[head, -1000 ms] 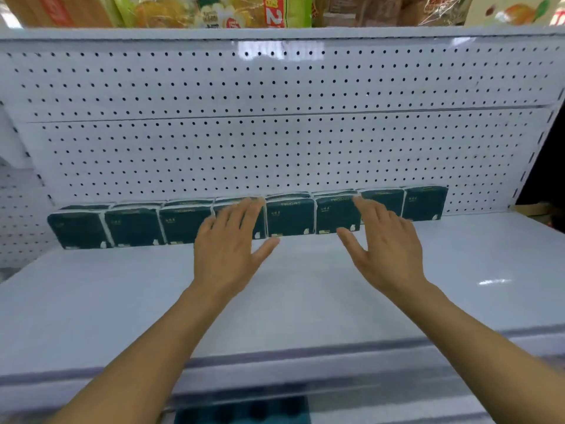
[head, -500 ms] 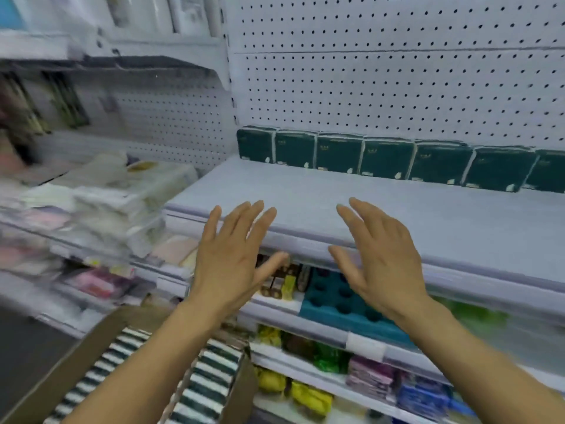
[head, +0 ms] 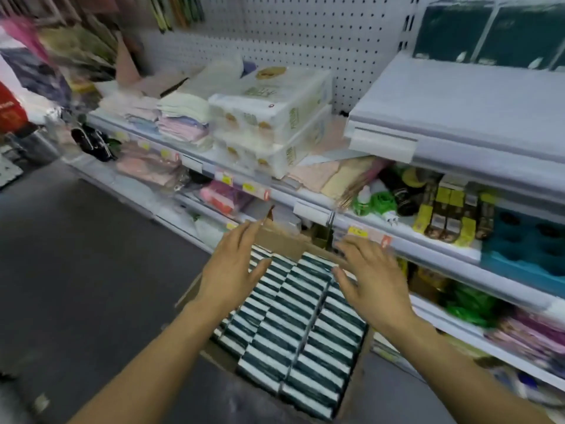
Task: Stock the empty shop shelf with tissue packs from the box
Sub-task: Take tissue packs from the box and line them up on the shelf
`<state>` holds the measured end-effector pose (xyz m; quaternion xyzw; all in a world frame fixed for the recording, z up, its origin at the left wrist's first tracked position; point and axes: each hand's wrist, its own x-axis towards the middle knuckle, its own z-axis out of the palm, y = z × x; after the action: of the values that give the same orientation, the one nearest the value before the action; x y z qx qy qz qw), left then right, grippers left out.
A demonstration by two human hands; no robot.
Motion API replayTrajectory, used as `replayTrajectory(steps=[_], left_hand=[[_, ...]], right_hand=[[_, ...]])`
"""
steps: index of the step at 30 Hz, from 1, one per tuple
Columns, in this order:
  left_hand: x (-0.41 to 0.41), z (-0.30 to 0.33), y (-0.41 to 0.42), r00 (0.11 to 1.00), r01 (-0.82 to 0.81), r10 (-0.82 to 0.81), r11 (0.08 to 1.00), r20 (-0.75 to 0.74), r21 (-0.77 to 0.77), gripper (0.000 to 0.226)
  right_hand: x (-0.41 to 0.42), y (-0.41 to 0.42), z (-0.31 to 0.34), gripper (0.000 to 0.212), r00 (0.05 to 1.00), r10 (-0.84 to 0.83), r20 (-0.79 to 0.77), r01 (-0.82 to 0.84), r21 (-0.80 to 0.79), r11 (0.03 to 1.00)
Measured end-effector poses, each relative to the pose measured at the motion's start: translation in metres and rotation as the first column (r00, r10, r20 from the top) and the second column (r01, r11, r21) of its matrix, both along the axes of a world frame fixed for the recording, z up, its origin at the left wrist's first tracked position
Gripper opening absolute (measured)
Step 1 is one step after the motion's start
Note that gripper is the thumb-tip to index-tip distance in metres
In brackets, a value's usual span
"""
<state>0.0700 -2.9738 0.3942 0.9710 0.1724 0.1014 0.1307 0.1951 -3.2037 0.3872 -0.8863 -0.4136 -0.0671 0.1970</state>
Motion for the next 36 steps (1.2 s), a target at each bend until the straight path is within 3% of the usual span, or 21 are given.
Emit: replayTrajectory(steps=[4, 8, 15, 21, 25, 28, 32, 36], left_hand=[[-0.02, -0.057, 0.015, 0.97, -0.065, 0.017, 0.98, -0.243, -0.187, 0.07], [-0.024, -0.106, 0.021, 0.921, -0.174, 0.032, 0.926, -0.389, -0.335, 0.072], [-0.025, -0.189, 0.018, 0.871, -0.405, 0.102, 0.703, -0.481, -0.584, 0.071], [0.007, -0.226, 0.006, 0.84, -0.522, 0.199, 0.55, -0.504, -0.652, 0.051], [0.015, -0.241, 0.006, 0.828, -0.559, 0.305, 0.513, -0.47, -0.651, 0.023], [0.02, -0.244, 0.008, 0.802, -0.597, 0.364, 0.514, -0.473, -0.616, 0.024], [0.026, -0.244, 0.012, 0.771, -0.621, 0.341, 0.592, -0.538, -0.514, 0.029], [0.025, -0.227, 0.016, 0.838, -0.523, 0.254, 0.624, -0.483, -0.58, 0.024]], right_hand=[[-0.018, 0.022, -0.045, 0.034, 0.975, -0.014, -0.22, -0.024, -0.169, 0.985], [-0.021, 0.037, -0.084, 0.033, 0.946, -0.05, -0.319, -0.057, -0.316, 0.947], [-0.013, 0.055, -0.163, 0.032, 0.9, -0.052, -0.433, -0.173, -0.463, 0.869], [-0.002, 0.072, -0.2, 0.038, 0.903, -0.079, -0.422, -0.175, -0.53, 0.83], [0.0, 0.08, -0.207, 0.032, 0.951, -0.065, -0.301, -0.121, -0.56, 0.82], [0.0, 0.086, -0.207, 0.013, 0.964, -0.071, -0.255, -0.08, -0.536, 0.84], [0.005, 0.094, -0.203, 0.014, 0.962, -0.086, -0.261, -0.083, -0.574, 0.814], [0.01, 0.092, -0.193, 0.015, 0.956, -0.037, -0.293, -0.123, -0.51, 0.851]])
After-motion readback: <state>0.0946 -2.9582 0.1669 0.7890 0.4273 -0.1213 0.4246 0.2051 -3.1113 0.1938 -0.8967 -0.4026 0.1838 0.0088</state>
